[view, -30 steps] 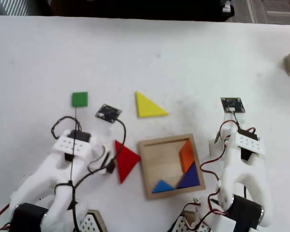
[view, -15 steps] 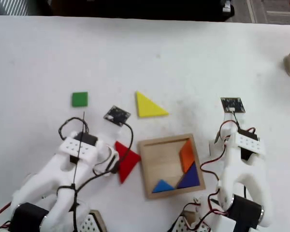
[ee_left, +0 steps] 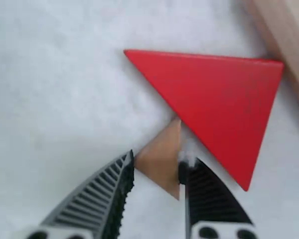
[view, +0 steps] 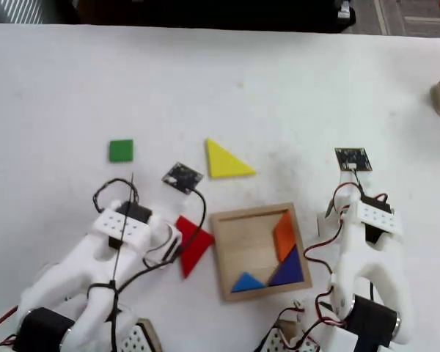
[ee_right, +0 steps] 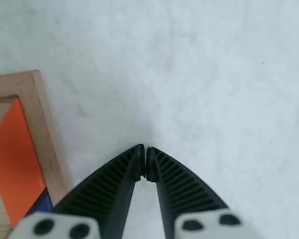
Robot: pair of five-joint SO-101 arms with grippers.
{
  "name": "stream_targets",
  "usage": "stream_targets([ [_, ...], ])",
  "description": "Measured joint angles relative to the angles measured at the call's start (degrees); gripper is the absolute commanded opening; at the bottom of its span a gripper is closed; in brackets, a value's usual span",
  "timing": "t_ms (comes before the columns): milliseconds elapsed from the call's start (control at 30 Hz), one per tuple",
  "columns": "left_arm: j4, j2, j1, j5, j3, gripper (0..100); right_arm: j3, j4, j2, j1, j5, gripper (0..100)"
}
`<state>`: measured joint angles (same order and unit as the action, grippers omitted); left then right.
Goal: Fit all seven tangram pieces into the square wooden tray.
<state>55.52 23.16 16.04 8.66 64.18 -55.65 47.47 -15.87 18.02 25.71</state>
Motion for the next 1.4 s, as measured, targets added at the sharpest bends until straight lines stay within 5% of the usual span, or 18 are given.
stream_targets([
  [300, 0.0, 7.5, -3.7, -0.3, 0.5, 14, 0.0, 0.0, 0.0, 0.0, 0.0, 1.8],
  [833, -4.0, 34.0, -6.4, -13.6, 6.4, 14, 0.0, 0.0, 0.0, 0.0, 0.2, 1.8],
  [1000, -8.3, 35.4, 1.2, -17.3, 8.9, 14, 0.0, 0.0, 0.0, 0.0, 0.2, 1.8],
  [1233, -30.5, 30.5, 20.7, -19.9, 15.3, 14, 0.0, 0.0, 0.0, 0.0, 0.2, 1.8],
  [1400, -41.1, 19.3, 25.7, -28.1, 14.9, 14, 0.0, 0.0, 0.0, -0.4, 0.2, 1.8],
])
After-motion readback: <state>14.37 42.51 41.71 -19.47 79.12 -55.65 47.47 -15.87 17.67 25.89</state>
